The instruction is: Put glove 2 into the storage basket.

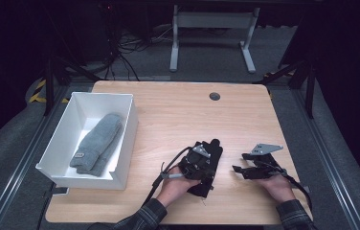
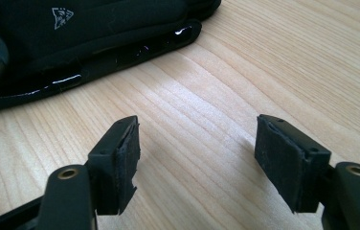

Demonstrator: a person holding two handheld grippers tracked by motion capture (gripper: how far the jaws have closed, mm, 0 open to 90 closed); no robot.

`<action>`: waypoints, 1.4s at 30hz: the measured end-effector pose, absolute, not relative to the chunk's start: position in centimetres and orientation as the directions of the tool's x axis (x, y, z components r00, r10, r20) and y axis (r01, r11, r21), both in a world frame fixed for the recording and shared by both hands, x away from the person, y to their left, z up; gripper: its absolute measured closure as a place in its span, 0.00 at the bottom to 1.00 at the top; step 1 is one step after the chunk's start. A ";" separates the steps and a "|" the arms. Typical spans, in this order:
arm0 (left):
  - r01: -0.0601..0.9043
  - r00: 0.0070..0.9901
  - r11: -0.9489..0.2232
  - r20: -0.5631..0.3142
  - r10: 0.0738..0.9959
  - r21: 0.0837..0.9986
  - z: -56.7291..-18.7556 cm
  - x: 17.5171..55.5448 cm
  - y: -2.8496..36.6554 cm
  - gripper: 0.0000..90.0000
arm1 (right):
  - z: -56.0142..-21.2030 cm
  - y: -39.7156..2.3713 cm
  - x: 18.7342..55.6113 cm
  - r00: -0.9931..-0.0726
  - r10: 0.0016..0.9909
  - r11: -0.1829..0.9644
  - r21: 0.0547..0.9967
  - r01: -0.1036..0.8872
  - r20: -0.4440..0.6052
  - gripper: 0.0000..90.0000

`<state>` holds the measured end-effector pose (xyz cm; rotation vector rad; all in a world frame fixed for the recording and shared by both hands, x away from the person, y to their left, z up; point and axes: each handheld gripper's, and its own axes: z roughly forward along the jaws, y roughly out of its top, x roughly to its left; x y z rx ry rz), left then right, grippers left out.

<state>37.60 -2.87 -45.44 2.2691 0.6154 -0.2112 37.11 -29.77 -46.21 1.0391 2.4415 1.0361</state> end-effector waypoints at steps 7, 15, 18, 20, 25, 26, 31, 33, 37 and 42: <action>0.468 0.882 -0.647 -0.273 0.384 0.602 -45.1 37.5 -2.3 1.00 | -46.6 -29.8 37.3 -0.682 0.731 0.485 0.724 0.491 -0.027 0.27; 0.458 0.883 -0.680 -0.201 0.424 0.572 -44.6 37.4 0.1 1.00 | -46.9 -30.2 37.4 -0.676 0.736 0.472 0.739 0.481 -0.029 0.22; 0.460 0.880 -0.686 -0.189 0.435 0.564 -44.5 37.4 1.0 1.00 | -46.9 -30.2 37.4 -0.677 0.735 0.473 0.739 0.480 -0.030 0.22; 0.462 0.879 -0.687 -0.187 0.438 0.561 -44.5 37.4 1.3 1.00 | -46.9 -30.2 37.4 -0.677 0.735 0.472 0.739 0.481 -0.030 0.22; 0.471 0.870 -0.686 -0.161 0.467 0.555 -44.4 37.4 3.4 1.00 | -46.9 -30.2 37.4 -0.678 0.735 0.473 0.739 0.480 -0.030 0.22; 0.474 0.867 -0.683 -0.160 0.471 0.556 -44.3 37.3 3.6 1.00 | -46.9 -30.2 37.4 -0.678 0.735 0.473 0.739 0.480 -0.030 0.22; 0.473 0.867 -0.668 -0.170 0.468 0.574 -44.0 37.3 4.3 0.97 | -46.9 -30.2 37.4 -0.678 0.734 0.473 0.739 0.480 -0.030 0.22; 0.464 0.871 -0.659 -0.172 0.460 0.592 -43.8 37.4 4.5 0.91 | -46.9 -30.2 37.4 -0.678 0.734 0.473 0.739 0.480 -0.030 0.22; 0.425 0.883 -0.661 -0.121 0.454 0.619 -42.5 37.6 4.6 0.73 | -46.9 -30.2 37.4 -0.679 0.734 0.474 0.739 0.478 -0.032 0.22; 0.389 0.895 -0.668 -0.087 0.438 0.634 -42.0 38.7 4.4 0.49 | -46.9 -30.2 37.4 -0.679 0.734 0.475 0.739 0.478 -0.032 0.22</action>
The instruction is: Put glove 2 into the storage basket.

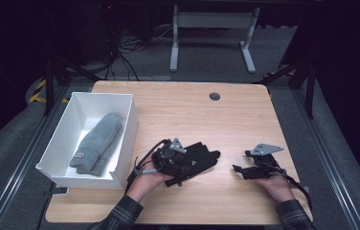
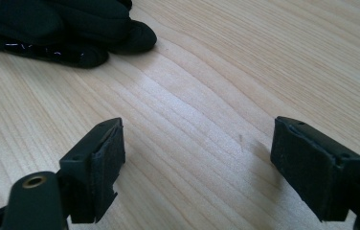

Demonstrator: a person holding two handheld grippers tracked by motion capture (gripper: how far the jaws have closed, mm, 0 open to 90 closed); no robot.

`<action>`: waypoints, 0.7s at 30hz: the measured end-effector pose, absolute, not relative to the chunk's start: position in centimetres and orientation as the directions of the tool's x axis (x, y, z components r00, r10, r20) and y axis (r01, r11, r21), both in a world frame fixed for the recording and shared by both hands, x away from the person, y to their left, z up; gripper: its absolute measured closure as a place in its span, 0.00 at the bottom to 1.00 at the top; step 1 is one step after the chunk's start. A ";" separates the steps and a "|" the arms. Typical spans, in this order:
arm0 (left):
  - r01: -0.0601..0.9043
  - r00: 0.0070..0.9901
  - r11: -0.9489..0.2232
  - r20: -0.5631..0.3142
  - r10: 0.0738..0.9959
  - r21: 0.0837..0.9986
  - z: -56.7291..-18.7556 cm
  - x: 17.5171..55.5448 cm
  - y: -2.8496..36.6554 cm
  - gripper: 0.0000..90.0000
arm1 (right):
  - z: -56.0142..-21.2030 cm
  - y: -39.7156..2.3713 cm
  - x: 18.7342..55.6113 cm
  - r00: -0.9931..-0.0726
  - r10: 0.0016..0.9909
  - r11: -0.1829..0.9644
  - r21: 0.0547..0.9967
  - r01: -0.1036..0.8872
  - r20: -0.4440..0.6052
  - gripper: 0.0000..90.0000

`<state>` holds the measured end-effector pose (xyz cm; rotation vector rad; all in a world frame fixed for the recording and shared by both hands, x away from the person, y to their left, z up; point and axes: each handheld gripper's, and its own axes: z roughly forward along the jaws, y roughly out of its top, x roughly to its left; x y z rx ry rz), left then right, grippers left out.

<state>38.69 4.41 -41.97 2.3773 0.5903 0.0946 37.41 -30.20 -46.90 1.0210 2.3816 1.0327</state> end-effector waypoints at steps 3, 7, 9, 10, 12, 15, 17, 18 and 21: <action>0.364 0.903 -0.675 -0.065 0.426 0.642 -42.0 39.6 4.2 0.36 | -46.9 -30.2 37.4 -0.679 0.734 0.474 0.739 0.478 -0.032 0.22; 0.337 0.911 -0.694 -0.035 0.411 0.636 -42.3 40.6 3.5 0.27 | -46.9 -30.2 37.4 -0.680 0.733 0.475 0.739 0.478 -0.032 0.21; 0.339 0.912 -0.693 -0.041 0.408 0.636 -42.6 41.1 3.2 0.24 | -46.9 -30.2 37.4 -0.681 0.731 0.477 0.738 0.478 -0.032 0.21; 0.341 0.912 -0.700 -0.038 0.409 0.627 -42.8 41.3 3.0 0.23 | -46.9 -30.2 37.4 -0.682 0.731 0.477 0.738 0.478 -0.031 0.21; 0.341 0.913 -0.707 -0.040 0.405 0.620 -43.1 41.5 2.8 0.20 | -46.9 -30.2 37.4 -0.682 0.731 0.477 0.738 0.477 -0.031 0.21; 0.351 0.911 -0.719 -0.042 0.410 0.600 -43.8 41.9 2.1 0.18 | -46.9 -30.2 37.4 -0.682 0.730 0.478 0.738 0.477 -0.032 0.20; 0.353 0.914 -0.736 -0.046 0.403 0.577 -44.2 42.0 1.8 0.17 | -46.9 -30.2 37.4 -0.683 0.730 0.478 0.738 0.477 -0.032 0.20; 0.347 0.917 -0.747 -0.039 0.397 0.567 -44.5 42.0 1.7 0.16 | -46.9 -30.2 37.4 -0.683 0.730 0.478 0.738 0.476 -0.032 0.20; 0.337 0.917 -0.753 -0.015 0.398 0.565 -44.9 41.8 1.5 0.14 | -46.9 -30.2 37.4 -0.683 0.730 0.478 0.738 0.476 -0.032 0.20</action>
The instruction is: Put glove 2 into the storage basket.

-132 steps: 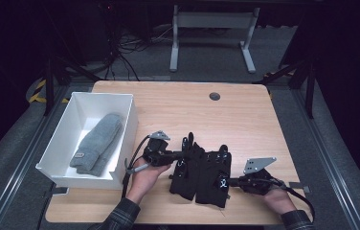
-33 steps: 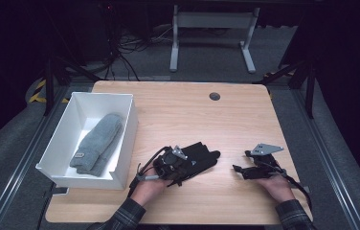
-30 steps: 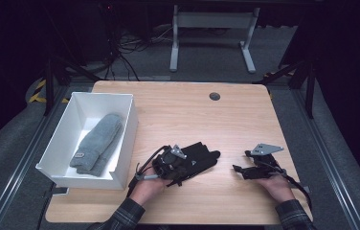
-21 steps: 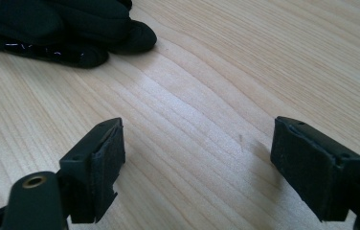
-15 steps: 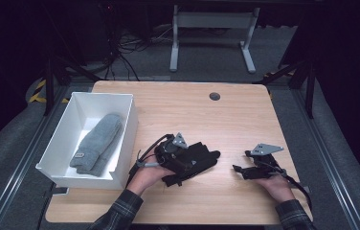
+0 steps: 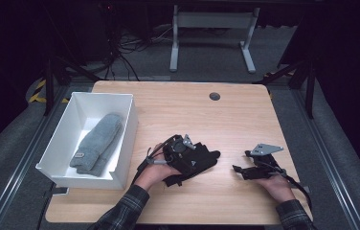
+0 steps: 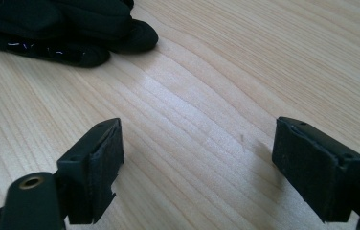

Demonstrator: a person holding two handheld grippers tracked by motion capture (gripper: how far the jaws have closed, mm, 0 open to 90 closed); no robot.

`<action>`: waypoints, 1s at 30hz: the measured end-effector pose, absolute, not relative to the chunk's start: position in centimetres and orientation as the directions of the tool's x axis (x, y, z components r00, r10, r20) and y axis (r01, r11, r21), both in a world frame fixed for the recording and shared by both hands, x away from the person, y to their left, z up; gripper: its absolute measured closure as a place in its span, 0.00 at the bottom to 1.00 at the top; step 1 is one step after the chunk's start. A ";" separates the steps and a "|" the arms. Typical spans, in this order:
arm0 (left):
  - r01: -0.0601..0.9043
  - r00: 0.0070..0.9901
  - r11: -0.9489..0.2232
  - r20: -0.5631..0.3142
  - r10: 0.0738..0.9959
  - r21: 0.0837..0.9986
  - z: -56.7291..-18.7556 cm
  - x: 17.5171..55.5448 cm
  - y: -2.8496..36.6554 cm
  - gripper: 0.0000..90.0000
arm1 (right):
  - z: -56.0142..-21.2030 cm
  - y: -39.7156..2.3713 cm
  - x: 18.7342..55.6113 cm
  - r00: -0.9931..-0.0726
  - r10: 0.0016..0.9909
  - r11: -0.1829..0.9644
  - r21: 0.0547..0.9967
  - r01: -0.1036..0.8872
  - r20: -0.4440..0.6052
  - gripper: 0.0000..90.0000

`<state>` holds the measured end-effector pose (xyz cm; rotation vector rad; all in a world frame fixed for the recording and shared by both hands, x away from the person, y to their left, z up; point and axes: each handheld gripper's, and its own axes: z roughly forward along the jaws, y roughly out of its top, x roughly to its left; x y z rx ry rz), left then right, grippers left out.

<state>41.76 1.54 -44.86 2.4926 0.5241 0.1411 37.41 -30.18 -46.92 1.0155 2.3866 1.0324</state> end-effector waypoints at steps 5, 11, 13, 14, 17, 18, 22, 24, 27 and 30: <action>0.340 0.912 -0.757 0.000 0.410 0.558 -45.2 41.8 1.5 0.11 | -46.9 -30.2 37.4 -0.683 0.730 0.478 0.738 0.476 -0.032 0.20; 0.361 0.913 -0.752 -0.045 0.405 0.552 -45.3 42.0 1.8 0.17 | -46.9 -30.2 37.4 -0.683 0.730 0.478 0.738 0.477 -0.032 0.20; 0.369 0.911 -0.748 -0.056 0.409 0.551 -45.4 42.0 1.8 0.20 | -46.9 -30.2 37.4 -0.683 0.730 0.478 0.738 0.476 -0.032 0.20; 0.369 0.912 -0.745 -0.061 0.406 0.555 -45.4 42.0 1.9 0.22 | -46.9 -30.2 37.4 -0.683 0.730 0.478 0.738 0.476 -0.032 0.20; 0.358 0.918 -0.752 -0.065 0.390 0.553 -45.1 41.9 1.9 0.32 | -46.9 -30.2 37.4 -0.683 0.730 0.478 0.738 0.476 -0.032 0.20; 0.351 0.924 -0.759 -0.070 0.376 0.548 -45.0 41.8 1.9 0.38 | -46.9 -30.2 37.4 -0.683 0.730 0.478 0.738 0.476 -0.032 0.20; 0.340 0.933 -0.774 -0.090 0.348 0.534 -44.7 41.4 1.6 0.60 | -46.9 -30.2 37.4 -0.683 0.730 0.478 0.738 0.477 -0.032 0.20; 0.347 0.932 -0.779 -0.102 0.347 0.522 -44.5 41.3 1.4 0.69 | -46.9 -30.2 37.4 -0.683 0.730 0.478 0.738 0.476 -0.032 0.20; 0.343 0.933 -0.796 -0.079 0.352 0.498 -44.2 40.9 1.0 0.73 | -46.9 -30.2 37.4 -0.683 0.730 0.478 0.738 0.476 -0.032 0.20; 0.369 0.925 -0.784 -0.119 0.360 0.499 -44.1 41.0 1.2 0.74 | -46.9 -30.2 37.4 -0.682 0.730 0.478 0.738 0.477 -0.032 0.20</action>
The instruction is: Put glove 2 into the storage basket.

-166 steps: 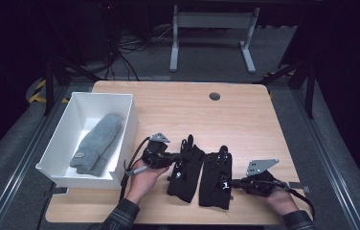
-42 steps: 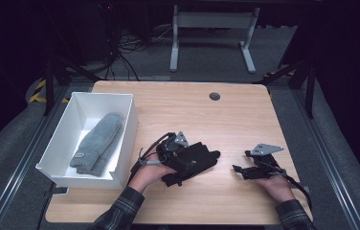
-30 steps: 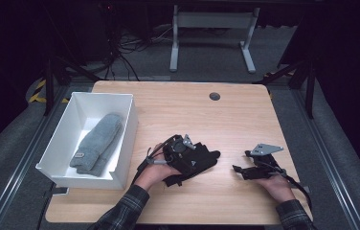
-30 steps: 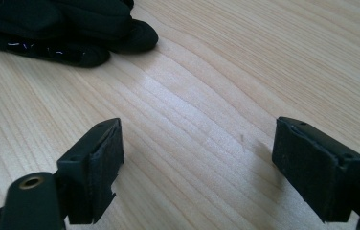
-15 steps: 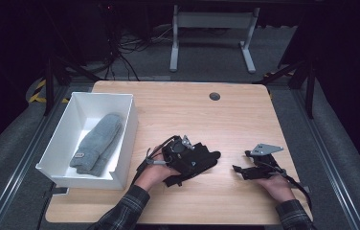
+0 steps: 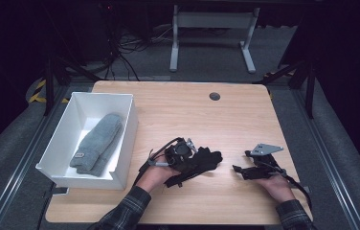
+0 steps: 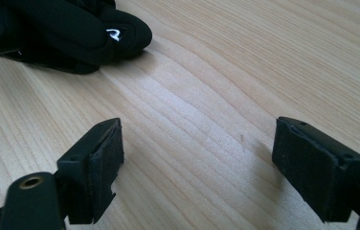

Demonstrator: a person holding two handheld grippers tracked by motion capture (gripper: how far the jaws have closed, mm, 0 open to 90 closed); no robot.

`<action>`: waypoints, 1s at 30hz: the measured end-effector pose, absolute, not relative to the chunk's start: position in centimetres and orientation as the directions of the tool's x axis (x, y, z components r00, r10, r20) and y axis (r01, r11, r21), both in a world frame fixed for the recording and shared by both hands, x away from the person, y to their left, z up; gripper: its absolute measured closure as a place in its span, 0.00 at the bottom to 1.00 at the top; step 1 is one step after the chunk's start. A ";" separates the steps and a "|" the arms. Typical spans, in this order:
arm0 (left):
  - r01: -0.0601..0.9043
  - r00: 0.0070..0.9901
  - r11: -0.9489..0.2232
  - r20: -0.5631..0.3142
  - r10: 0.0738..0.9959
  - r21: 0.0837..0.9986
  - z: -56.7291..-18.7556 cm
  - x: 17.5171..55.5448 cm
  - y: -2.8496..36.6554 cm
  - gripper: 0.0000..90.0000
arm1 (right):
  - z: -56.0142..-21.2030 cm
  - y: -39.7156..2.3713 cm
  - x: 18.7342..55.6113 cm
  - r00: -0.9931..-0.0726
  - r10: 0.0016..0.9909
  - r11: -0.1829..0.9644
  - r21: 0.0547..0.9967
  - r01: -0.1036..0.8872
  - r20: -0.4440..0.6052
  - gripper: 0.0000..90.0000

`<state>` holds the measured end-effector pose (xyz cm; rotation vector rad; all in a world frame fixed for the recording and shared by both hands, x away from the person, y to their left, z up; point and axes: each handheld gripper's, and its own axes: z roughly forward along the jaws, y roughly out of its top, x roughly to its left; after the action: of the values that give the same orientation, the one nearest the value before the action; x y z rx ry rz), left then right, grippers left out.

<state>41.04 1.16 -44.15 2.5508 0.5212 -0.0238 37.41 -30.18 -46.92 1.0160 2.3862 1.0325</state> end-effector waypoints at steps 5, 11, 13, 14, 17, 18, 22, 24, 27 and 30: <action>0.419 0.905 -0.744 -0.175 0.387 0.521 -43.3 41.0 1.6 0.74 | -46.9 -30.2 37.4 -0.683 0.730 0.478 0.738 0.477 -0.032 0.20; 0.465 0.879 -0.693 -0.190 0.438 0.551 -40.9 40.8 2.4 0.73 | -46.9 -30.2 37.4 -0.682 0.731 0.478 0.738 0.477 -0.032 0.20; 0.466 0.876 -0.689 -0.184 0.446 0.555 -39.9 40.7 2.6 0.73 | -46.9 -30.2 37.4 -0.682 0.731 0.477 0.738 0.477 -0.033 0.20; 0.469 0.874 -0.686 -0.179 0.452 0.556 -39.4 40.6 2.7 0.73 | -46.9 -30.2 37.4 -0.681 0.731 0.477 0.738 0.477 -0.033 0.20; 0.468 0.871 -0.683 -0.164 0.462 0.561 -38.3 40.5 2.9 0.73 | -46.9 -30.2 37.4 -0.681 0.731 0.477 0.737 0.479 -0.031 0.20; 0.471 0.869 -0.679 -0.164 0.466 0.563 -37.5 40.4 3.1 0.73 | -46.9 -30.2 37.4 -0.681 0.732 0.477 0.737 0.479 -0.030 0.20; 0.481 0.861 -0.657 -0.172 0.479 0.580 -35.7 40.5 3.8 0.73 | -46.9 -30.2 37.4 -0.681 0.731 0.477 0.737 0.479 -0.031 0.20; 0.485 0.857 -0.642 -0.177 0.483 0.594 -34.6 40.5 4.3 0.73 | -46.9 -30.2 37.4 -0.681 0.731 0.477 0.737 0.479 -0.031 0.20; 0.485 0.854 -0.624 -0.178 0.489 0.612 -32.9 40.5 5.0 0.73 | -46.9 -30.2 37.4 -0.681 0.732 0.476 0.737 0.479 -0.030 0.20; 0.487 0.848 -0.605 -0.175 0.500 0.630 -31.5 40.6 5.8 0.73 | -46.9 -30.2 37.4 -0.681 0.732 0.477 0.737 0.479 -0.031 0.20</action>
<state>40.59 5.78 -31.46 2.3216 0.7136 0.0248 37.41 -30.16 -46.91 1.0197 2.3861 1.0317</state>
